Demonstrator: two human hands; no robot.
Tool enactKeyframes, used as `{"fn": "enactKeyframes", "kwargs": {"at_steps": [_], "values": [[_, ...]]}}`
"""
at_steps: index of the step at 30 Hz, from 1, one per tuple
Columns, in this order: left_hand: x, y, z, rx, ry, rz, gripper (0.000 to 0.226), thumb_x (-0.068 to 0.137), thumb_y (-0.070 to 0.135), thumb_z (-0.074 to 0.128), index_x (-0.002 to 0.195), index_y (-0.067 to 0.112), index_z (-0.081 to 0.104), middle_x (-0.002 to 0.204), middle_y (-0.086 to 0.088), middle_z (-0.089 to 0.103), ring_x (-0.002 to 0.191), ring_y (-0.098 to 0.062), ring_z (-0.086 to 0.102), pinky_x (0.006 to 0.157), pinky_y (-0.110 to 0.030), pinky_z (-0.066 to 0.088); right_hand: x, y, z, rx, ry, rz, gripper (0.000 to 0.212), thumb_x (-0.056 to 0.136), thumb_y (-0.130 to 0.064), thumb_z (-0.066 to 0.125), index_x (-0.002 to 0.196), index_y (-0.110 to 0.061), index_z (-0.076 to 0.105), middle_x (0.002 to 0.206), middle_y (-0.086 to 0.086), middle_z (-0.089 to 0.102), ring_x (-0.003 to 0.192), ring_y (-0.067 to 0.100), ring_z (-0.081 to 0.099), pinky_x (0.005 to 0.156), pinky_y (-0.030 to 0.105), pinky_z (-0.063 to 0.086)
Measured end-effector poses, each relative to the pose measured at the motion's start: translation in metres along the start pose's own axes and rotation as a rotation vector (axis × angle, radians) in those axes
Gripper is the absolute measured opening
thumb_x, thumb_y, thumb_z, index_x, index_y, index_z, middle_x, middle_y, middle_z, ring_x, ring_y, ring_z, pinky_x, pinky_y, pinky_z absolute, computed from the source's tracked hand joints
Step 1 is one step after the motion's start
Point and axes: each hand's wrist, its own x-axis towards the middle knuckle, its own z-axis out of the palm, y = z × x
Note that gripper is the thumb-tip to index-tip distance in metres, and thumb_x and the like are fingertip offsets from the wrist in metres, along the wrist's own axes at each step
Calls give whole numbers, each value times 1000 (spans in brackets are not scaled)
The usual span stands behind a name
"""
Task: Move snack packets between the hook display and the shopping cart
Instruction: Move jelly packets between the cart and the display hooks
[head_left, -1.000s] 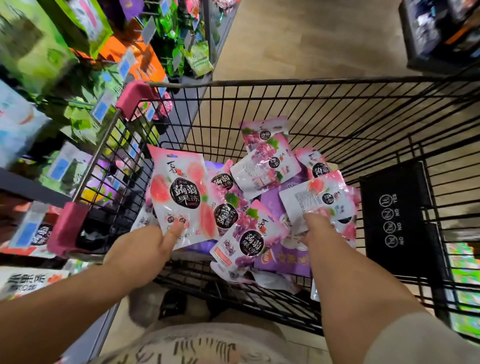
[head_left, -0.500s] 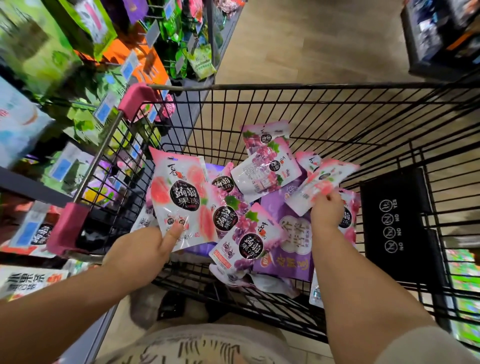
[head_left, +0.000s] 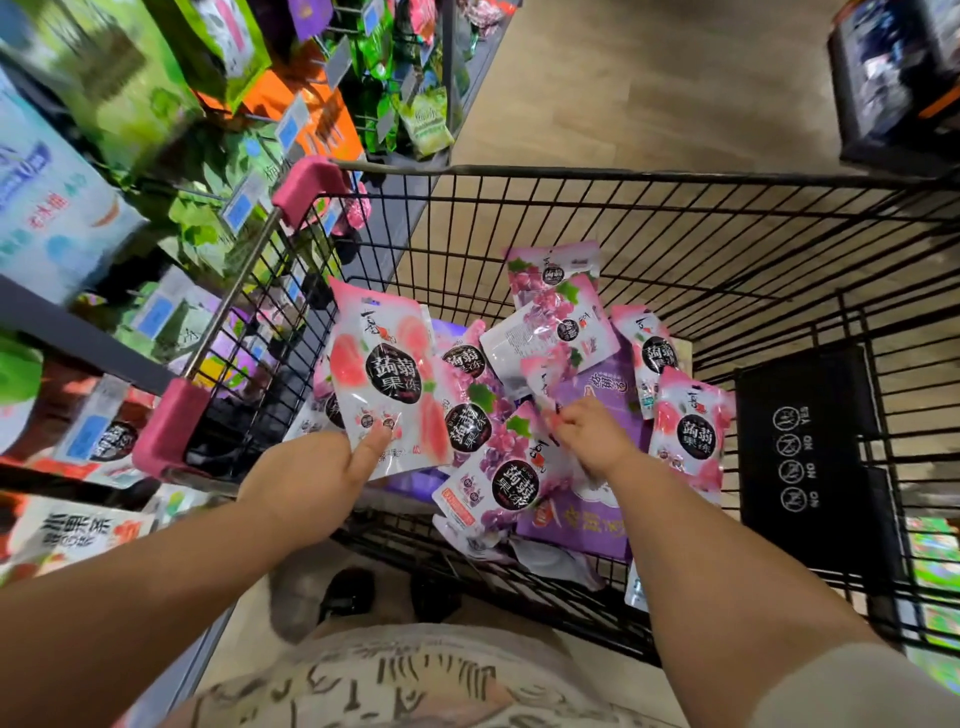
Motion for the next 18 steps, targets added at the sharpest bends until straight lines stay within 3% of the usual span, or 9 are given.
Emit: {"fn": "enactKeyframes", "kwargs": {"at_steps": [3, 6, 8, 10, 13, 18], "values": [[0, -1, 1, 3, 8, -4, 57, 97, 55, 17, 65, 14, 40, 65, -3, 43, 70, -26, 45, 67, -33, 34, -2, -7, 9, 196, -128, 66, 23, 95, -17, 54, 77, -5, 61, 90, 10, 54, 92, 25, 53, 83, 38, 46], [0, -3, 2, 2, 19, -12, 60, 95, 58, 18, 65, 12, 43, 64, -3, 45, 67, -25, 45, 66, -32, 32, -1, 0, 15, 139, -107, 137, 26, 96, -25, 56, 116, -8, 60, 112, 10, 61, 96, 24, 56, 79, 30, 44], [0, -4, 4, 1, 20, -11, 61, 94, 59, 17, 65, 13, 43, 64, -3, 47, 66, -24, 46, 65, -32, 32, 1, 11, 20, 80, -22, 212, 45, 85, -20, 68, 128, -14, 53, 121, 10, 61, 102, 26, 59, 86, 33, 49], [1, -5, 5, 0, 15, -10, 61, 93, 59, 16, 65, 13, 43, 64, -4, 48, 66, -24, 47, 65, -32, 34, 0, 20, 23, 48, 3, 300, 61, 77, -26, 77, 130, -14, 49, 125, 13, 57, 109, 29, 58, 90, 34, 48], [1, -6, 5, -1, 8, -14, 61, 93, 60, 16, 66, 13, 44, 65, -5, 49, 65, -24, 48, 64, -33, 35, -3, 28, 28, 9, -47, 371, 68, 76, -39, 80, 129, -12, 49, 125, 12, 57, 114, 30, 57, 94, 35, 48], [1, -4, 3, 9, -4, -22, 59, 94, 58, 17, 64, 13, 41, 64, -4, 46, 59, -20, 43, 63, -32, 33, -1, 29, 29, 108, -35, 427, 83, 72, -39, 84, 135, -14, 38, 129, 13, 53, 114, 31, 57, 95, 38, 50]]}}
